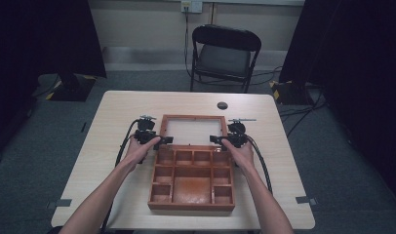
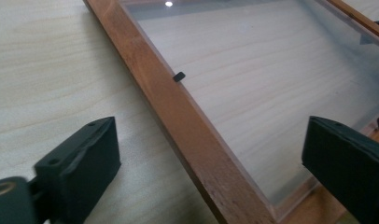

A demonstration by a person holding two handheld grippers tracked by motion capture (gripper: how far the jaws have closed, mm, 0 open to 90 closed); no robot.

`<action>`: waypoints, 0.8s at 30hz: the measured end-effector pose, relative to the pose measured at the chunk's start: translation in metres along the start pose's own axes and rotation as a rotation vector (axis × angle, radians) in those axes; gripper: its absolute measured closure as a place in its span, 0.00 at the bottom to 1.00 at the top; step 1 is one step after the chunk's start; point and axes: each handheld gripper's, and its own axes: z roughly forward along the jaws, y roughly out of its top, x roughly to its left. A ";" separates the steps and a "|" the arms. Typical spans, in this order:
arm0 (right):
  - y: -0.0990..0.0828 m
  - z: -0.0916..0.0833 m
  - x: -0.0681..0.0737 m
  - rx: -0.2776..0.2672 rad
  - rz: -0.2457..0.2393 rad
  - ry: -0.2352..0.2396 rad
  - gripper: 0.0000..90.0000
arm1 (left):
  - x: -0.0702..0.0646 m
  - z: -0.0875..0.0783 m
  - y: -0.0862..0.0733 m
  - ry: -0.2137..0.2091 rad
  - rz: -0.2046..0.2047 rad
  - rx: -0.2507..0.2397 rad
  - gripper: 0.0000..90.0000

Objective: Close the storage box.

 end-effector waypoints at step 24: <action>0.000 0.001 0.000 0.002 0.022 0.014 0.11 | -0.004 0.012 0.003 -0.147 -0.059 0.067 0.05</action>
